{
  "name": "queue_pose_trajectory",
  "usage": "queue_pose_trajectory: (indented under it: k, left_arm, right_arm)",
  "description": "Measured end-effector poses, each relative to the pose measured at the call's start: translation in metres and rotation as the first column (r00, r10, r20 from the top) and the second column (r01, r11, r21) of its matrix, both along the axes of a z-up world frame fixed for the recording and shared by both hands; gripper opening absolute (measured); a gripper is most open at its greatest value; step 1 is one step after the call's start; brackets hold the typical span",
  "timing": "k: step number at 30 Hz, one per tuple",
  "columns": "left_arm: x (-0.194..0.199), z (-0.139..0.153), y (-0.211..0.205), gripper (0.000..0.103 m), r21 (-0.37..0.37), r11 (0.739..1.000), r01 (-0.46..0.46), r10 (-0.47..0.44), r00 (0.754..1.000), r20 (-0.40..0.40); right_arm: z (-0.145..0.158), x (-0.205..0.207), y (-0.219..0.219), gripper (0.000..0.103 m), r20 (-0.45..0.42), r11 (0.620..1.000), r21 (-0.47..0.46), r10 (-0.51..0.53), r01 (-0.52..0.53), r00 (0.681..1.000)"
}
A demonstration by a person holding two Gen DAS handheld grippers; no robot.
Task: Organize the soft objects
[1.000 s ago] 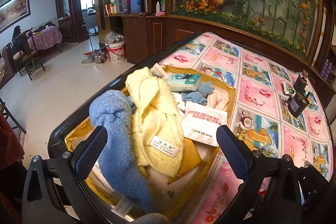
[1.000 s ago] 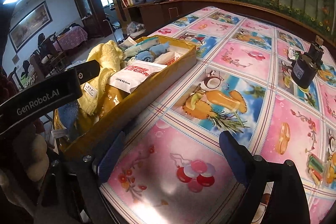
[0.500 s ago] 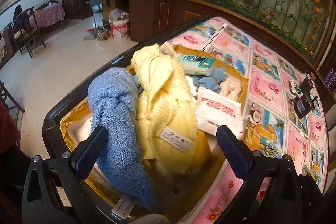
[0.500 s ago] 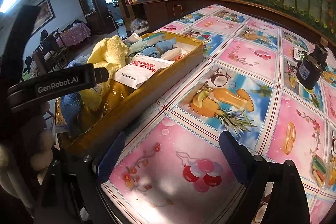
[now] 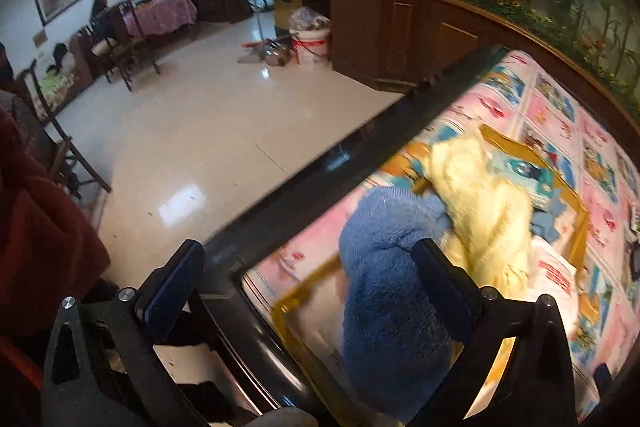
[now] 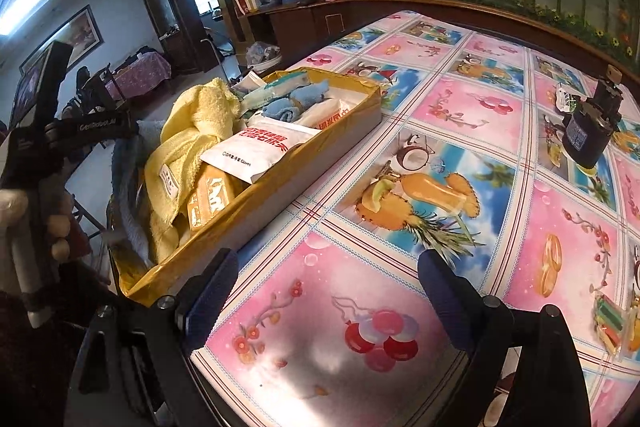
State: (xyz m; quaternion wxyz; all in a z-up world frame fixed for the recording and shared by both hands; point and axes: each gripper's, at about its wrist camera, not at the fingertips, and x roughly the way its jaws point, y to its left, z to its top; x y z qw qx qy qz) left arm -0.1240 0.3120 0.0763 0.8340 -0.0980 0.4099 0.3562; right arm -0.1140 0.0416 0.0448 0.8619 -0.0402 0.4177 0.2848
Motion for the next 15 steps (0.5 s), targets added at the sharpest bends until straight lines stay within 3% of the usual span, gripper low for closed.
queue_pose_trajectory:
  k: [2, 4, 7, 9, 11, 15]
  left_arm:
    - [0.016, 0.001, -0.007, 0.103, 0.161, 0.987, -0.016, 0.024, 0.999, -0.046]
    - [0.035, -0.006, -0.019, 0.103, 0.247, 0.969, 0.028, 0.0, 0.994, -0.109]
    - [0.062, -0.026, -0.044, 0.103, 0.205, 0.965, 0.166, -0.129, 0.975, -0.182]
    - [0.073, -0.039, -0.052, 0.103, 0.155, 0.969, 0.192, -0.158, 0.965, -0.207]
    - [0.072, -0.038, -0.053, 0.103, 0.16, 0.972, 0.171, -0.141, 0.973, -0.18]
    - [0.042, -0.008, -0.053, 0.103, 0.191, 0.967, 0.166, -0.158, 0.986, -0.057]
  right_arm:
    - [-0.001, 0.0, 0.0, 0.092, -0.005, 1.0, 0.004, 0.0, 0.0, 1.0]
    - [0.0, 0.0, 0.0, 0.092, -0.004, 1.0, 0.011, -0.002, 0.003, 1.0]
    - [0.002, 0.0, -0.003, 0.092, 0.003, 1.0, 0.013, -0.009, 0.009, 1.0]
    - [0.004, 0.0, -0.006, 0.092, 0.005, 1.0, 0.014, -0.016, 0.016, 1.0]
    - [0.006, 0.0, -0.01, 0.092, 0.013, 1.0, 0.015, -0.019, 0.019, 1.0]
    - [0.005, 0.005, -0.016, 0.094, 0.007, 0.999, 0.045, -0.031, 0.03, 1.0]
